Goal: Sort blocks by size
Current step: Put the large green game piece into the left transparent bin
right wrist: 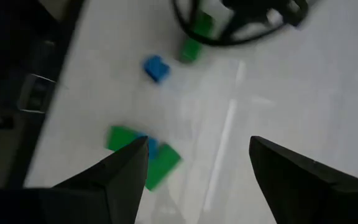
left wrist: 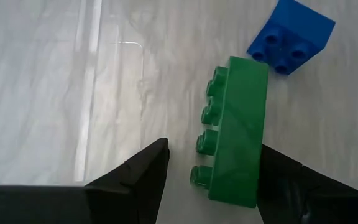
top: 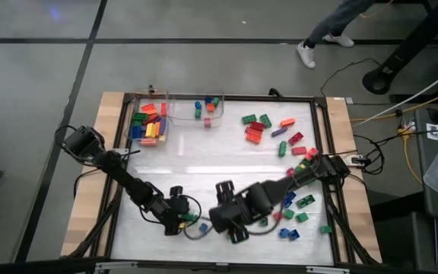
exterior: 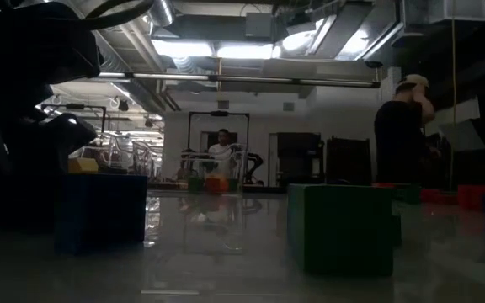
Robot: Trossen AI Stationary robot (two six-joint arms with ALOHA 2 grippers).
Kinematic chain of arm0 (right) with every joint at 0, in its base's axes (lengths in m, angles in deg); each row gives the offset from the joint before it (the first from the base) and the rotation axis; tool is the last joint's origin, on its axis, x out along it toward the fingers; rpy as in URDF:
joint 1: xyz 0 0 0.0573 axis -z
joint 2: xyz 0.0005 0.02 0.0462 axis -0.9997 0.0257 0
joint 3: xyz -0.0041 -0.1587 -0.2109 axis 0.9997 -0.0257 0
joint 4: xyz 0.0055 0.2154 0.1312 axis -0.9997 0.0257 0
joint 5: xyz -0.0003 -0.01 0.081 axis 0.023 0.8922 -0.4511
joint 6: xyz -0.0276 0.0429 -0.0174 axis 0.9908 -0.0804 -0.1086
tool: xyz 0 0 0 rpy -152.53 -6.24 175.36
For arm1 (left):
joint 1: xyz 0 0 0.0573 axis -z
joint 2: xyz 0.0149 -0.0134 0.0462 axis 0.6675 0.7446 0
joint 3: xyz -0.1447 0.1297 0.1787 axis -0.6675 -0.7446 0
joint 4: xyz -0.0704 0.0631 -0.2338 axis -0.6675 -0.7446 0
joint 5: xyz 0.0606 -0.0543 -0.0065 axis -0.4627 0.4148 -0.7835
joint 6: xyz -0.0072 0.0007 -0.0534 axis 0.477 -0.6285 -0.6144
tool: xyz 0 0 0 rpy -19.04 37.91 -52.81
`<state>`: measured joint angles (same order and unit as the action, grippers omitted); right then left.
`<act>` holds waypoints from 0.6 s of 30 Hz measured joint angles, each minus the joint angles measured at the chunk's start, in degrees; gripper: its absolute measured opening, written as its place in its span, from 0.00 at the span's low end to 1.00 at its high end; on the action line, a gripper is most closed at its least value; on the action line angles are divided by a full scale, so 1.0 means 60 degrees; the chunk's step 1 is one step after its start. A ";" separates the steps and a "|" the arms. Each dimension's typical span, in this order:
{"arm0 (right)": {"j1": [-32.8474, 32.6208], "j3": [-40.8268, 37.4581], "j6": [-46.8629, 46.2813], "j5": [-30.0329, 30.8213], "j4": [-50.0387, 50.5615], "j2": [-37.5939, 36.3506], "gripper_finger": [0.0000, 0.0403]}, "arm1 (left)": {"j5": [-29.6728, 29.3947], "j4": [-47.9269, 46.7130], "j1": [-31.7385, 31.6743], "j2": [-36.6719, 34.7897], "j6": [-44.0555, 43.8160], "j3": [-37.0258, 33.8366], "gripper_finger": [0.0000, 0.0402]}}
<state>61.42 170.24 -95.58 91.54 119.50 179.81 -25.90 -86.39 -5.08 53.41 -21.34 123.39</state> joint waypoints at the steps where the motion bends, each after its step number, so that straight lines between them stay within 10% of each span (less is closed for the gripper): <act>1: -0.0118 -0.0003 -0.0002 0.0001 -0.0150 0.0003 0.69 | -0.0011 -0.0005 0.0000 0.0000 0.0118 0.0000 0.48; 11: -0.0773 -0.1687 0.0216 -0.0026 -0.2821 0.0146 0.69 | -0.0124 -0.0036 -0.0020 -0.0048 0.0326 -0.0004 0.19; 18: -0.0773 -0.3205 0.1350 -0.0139 -0.5592 0.0154 0.69 | -0.0029 -0.0348 -0.0342 -0.0969 0.0173 -0.0018 0.18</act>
<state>56.78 151.01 -87.49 90.71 85.95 180.73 -26.08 -88.48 -7.13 47.60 -20.31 123.28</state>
